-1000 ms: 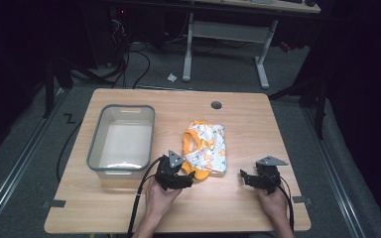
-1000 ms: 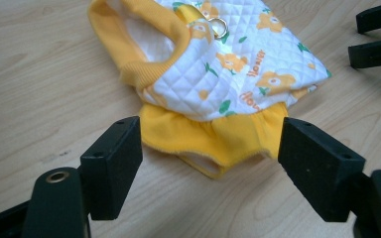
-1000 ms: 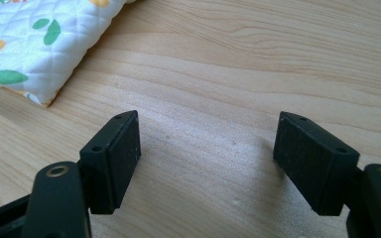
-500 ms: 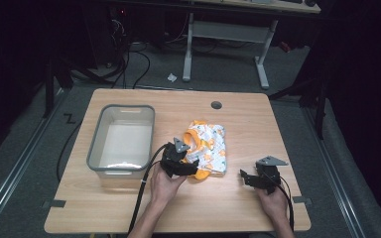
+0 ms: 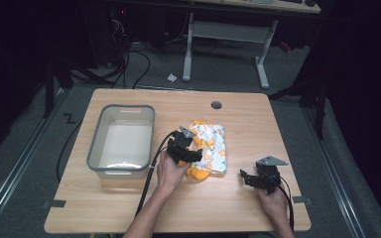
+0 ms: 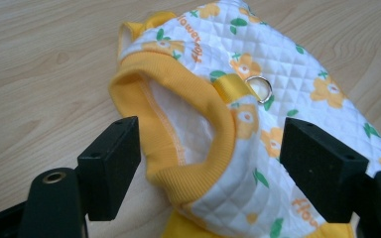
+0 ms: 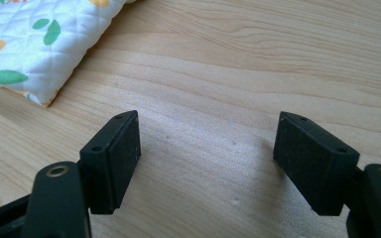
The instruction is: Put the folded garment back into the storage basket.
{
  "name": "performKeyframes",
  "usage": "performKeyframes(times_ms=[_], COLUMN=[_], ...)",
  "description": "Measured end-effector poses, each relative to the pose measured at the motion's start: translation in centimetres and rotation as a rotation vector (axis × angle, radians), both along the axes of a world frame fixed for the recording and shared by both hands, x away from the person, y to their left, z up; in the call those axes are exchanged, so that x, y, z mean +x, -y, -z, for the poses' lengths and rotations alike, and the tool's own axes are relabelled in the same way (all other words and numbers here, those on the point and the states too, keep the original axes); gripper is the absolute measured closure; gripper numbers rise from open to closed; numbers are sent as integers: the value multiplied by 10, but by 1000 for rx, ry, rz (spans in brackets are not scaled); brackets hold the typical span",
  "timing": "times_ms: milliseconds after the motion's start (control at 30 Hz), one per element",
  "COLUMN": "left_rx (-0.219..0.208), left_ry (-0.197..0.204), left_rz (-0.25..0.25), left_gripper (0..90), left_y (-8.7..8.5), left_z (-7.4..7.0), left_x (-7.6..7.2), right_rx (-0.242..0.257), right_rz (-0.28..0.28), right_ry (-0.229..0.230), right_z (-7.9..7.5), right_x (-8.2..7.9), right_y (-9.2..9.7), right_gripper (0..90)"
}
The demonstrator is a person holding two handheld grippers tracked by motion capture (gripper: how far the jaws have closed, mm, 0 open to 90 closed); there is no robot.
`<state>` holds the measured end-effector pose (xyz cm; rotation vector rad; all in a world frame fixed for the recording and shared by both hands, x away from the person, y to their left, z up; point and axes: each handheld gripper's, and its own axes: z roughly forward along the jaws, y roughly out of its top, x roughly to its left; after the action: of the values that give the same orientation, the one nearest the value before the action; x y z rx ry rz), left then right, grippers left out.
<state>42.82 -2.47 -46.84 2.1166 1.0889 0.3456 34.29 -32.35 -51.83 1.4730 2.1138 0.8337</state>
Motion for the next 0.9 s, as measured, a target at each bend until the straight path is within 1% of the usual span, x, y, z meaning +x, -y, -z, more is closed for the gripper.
performKeyframes(times_ms=[67, 167, 300, 367, 467, 500, 533, 567, 600, 633, 800, 833, 867, 900], left_rx=[-13, -1, -5, 8, 20, 26, 41, 41, 56, 64, 65, 64, 64, 64], left_ry=[5, -8, -24, -36, -41, -48, -70, -70, -85, -90, -109, -124, -124, -135], left_rz=[-12, -25, -40, -46, -53, -62, -81, -81, -88, -89, -91, -91, -91, -90], left_gripper=[243, 237, 228, 226, 226, 226, 221, 217, 213, 209, 214, 218, 220, 224], left_y=[1, 4, 8, 13, 15, 14, 13, 13, 12, 12, 13, 13, 13, 14], left_z=[1, 4, 10, 15, 19, 21, 26, 26, 31, 32, 37, 40, 40, 42], left_x=[4, 11, 20, 24, 27, 29, 32, 32, 34, 35, 36, 37, 37, 38], right_rx=[0, 0, 0, 0, 0, 0, 0, 0, 0, 0, 0, 0, 0, 0], right_rz=[0, 0, 0, -1, 0, 0, 0, 0, 0, 0, 0, -1, 0, 0], right_ry=[0, 0, 0, -1, 0, 0, 0, 0, 0, 0, -1, -1, 0, 0], right_z=[0, 0, 0, 0, 0, 0, 0, 0, 0, 0, 0, 0, 0, 0], right_x=[0, 0, 0, 0, 0, 0, 0, 0, 0, 0, 0, 0, 0, 0], right_y=[0, 0, 0, 0, 0, 0, 0, 0, 0, 0, 0, 0, 0, 0], right_gripper=[267, 267, 267, 267, 267, 267, 267, 266, 267, 267, 266, 267, 267, 267])
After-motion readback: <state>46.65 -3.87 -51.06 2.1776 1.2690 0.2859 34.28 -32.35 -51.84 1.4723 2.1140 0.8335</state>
